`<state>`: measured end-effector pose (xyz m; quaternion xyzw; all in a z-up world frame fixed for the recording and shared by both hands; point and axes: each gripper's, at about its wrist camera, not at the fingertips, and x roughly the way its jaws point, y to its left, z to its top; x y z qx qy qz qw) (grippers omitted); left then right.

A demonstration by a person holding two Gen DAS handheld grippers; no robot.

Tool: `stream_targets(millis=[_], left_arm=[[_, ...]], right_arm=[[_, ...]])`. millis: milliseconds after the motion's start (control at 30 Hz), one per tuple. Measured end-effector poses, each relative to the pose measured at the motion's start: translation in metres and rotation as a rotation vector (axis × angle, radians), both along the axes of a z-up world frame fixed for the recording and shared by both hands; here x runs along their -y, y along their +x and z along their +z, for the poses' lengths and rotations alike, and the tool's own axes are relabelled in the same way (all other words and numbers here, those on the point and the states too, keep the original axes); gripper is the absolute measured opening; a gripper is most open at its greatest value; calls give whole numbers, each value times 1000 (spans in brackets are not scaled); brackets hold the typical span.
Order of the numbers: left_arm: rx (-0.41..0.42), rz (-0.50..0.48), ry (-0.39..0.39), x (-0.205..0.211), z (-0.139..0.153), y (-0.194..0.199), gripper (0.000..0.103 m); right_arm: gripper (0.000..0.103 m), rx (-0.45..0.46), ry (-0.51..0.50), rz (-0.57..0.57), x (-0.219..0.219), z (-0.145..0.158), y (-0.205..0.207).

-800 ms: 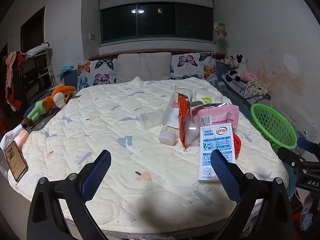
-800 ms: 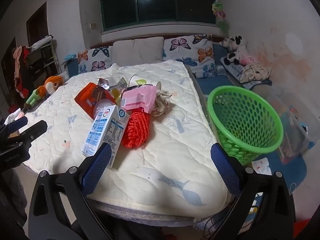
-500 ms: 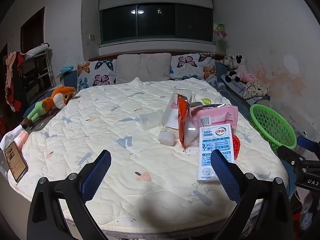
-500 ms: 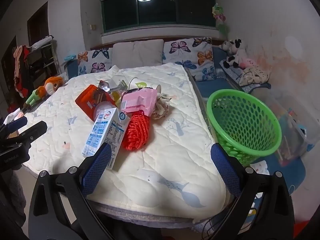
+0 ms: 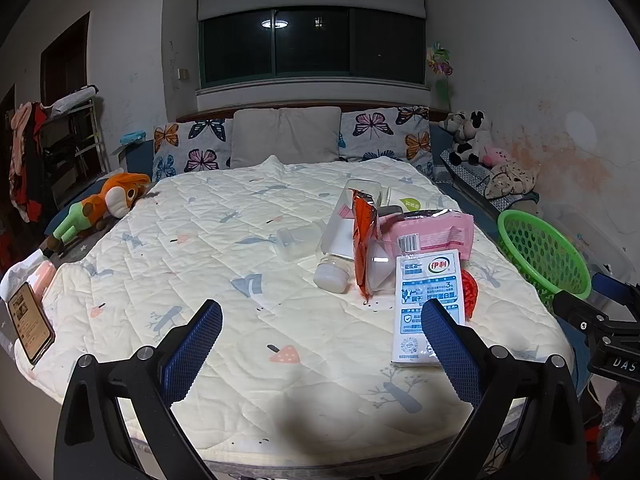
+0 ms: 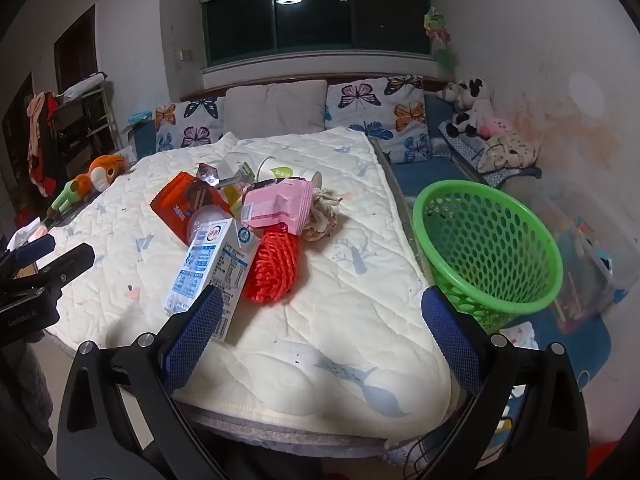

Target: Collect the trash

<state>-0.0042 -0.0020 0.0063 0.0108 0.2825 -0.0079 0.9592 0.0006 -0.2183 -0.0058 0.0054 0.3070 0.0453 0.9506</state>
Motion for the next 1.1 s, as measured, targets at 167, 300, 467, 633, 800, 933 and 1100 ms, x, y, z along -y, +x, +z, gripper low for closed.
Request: stream_targets(millis=[167, 300, 467, 633, 800, 933, 1100], left_arm=[[0, 0, -1, 0, 0, 0, 97], [-3, -2, 0, 1, 1, 1, 97], [-2, -1, -2, 1, 1, 1, 97], [-4, 0, -3, 2, 2, 1, 97], [-7, 1, -7, 4, 4, 0, 97], [-6, 0, -5, 2, -2, 2, 97], [-11, 3, -9, 3, -5, 3, 97]], right_arm=[[99, 2, 0, 1, 0, 2, -1], [99, 1, -2, 1, 0, 2, -1], [99, 2, -1, 2, 1, 3, -1], [99, 2, -2, 1, 0, 3, -1], [99, 2, -2, 1, 0, 2, -1], [99, 2, -3, 0, 1, 3, -1], [99, -2, -1, -1, 1, 3, 0]])
